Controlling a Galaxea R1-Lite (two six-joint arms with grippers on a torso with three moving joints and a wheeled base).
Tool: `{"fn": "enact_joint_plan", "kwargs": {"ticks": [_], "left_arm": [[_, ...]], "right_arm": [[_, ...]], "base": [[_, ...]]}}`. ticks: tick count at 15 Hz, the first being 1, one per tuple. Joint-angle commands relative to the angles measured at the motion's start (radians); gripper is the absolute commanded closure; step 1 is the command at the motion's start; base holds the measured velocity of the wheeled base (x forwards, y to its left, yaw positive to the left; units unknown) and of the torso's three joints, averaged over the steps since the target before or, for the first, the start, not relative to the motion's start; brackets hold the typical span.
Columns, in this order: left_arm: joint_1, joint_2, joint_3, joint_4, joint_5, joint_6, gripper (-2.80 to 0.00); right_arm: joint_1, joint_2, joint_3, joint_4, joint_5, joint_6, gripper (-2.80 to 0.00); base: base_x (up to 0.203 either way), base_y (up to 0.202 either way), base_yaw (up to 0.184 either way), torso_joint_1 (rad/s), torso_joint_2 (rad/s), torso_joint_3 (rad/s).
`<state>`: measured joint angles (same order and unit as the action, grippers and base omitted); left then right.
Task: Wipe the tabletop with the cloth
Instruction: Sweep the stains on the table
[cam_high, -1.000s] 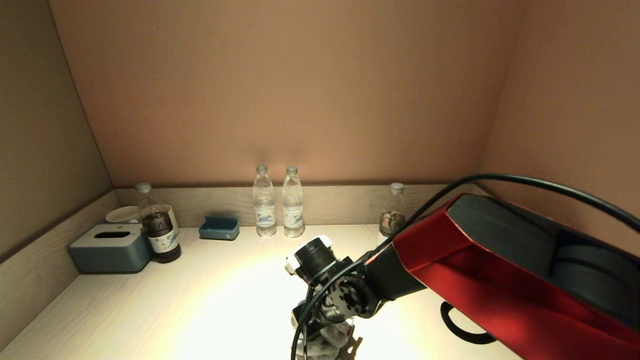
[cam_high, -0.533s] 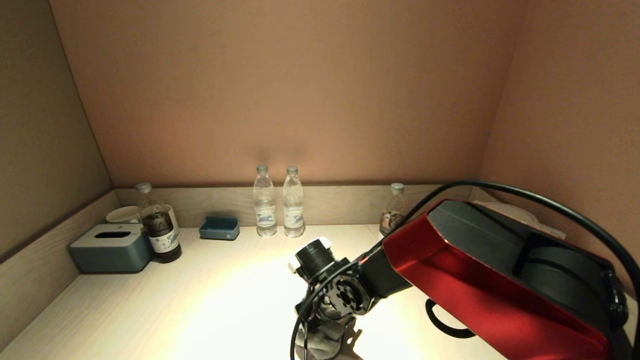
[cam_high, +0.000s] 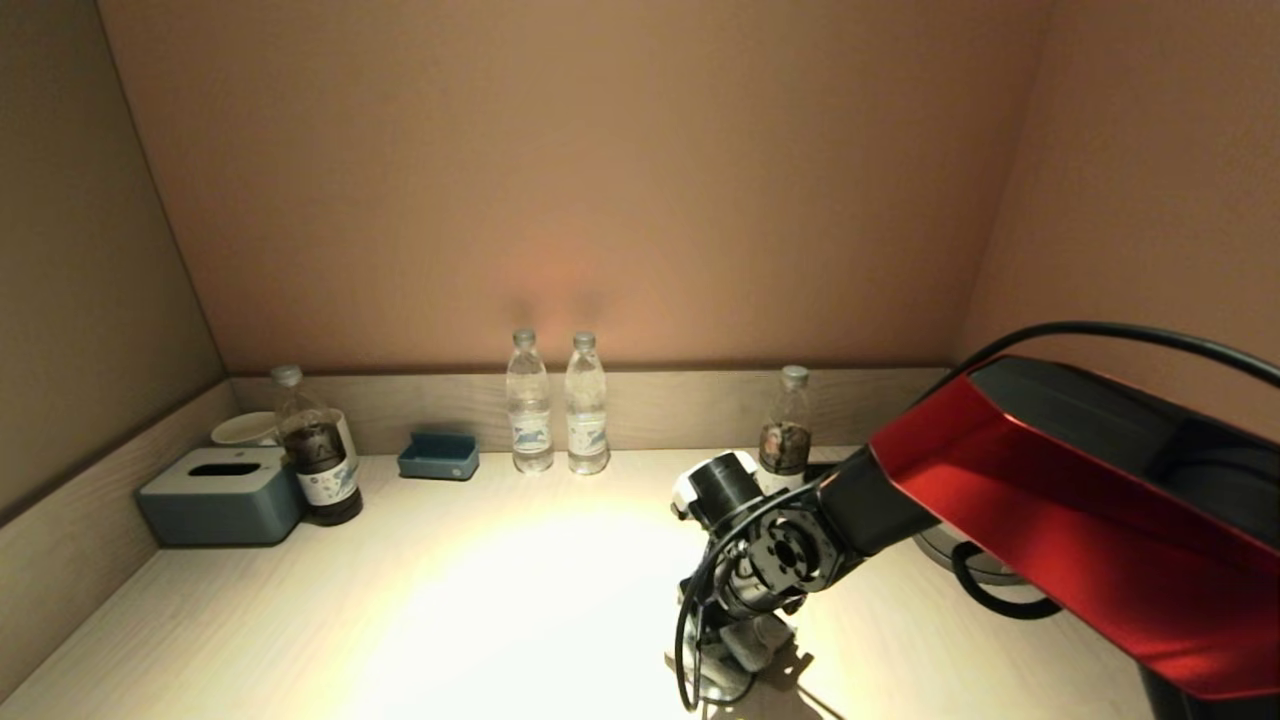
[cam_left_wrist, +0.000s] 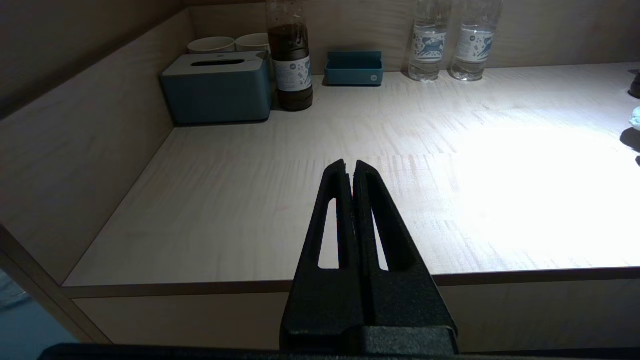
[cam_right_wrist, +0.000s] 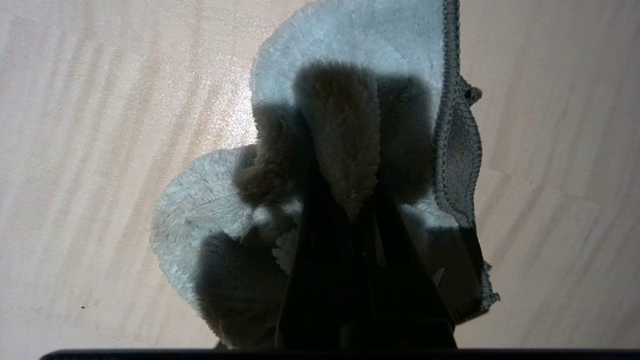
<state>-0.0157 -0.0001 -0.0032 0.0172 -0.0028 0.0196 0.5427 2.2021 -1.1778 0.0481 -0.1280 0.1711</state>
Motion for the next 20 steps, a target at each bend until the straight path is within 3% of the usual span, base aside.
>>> {"fn": "enact_joint_plan", "kwargs": {"ticks": [1,9,15,20], "left_arm": [[0.0,0.0,0.0,0.0,0.0,-0.001,0.0],[0.0,0.0,0.0,0.0,0.0,-0.001,0.0],[0.0,0.0,0.0,0.0,0.0,-0.001,0.0],[0.0,0.0,0.0,0.0,0.0,-0.001,0.0]], "right_arm": [[-0.028,-0.052,0.034,-0.004,0.001,-0.003,0.0],[-0.2,-0.268,0.285,-0.006,0.002,-0.032,0.0],[-0.444,-0.355,0.41,-0.012,0.009,-0.093,0.0],[-0.586,-0.366,0.476,-0.014,0.004,-0.118,0.0]], "base": [[0.0,0.0,0.0,0.0,0.0,0.0],[0.0,0.0,0.0,0.0,0.0,0.0],[0.0,0.0,0.0,0.0,0.0,0.0],[0.0,0.0,0.0,0.0,0.0,0.0]]}}
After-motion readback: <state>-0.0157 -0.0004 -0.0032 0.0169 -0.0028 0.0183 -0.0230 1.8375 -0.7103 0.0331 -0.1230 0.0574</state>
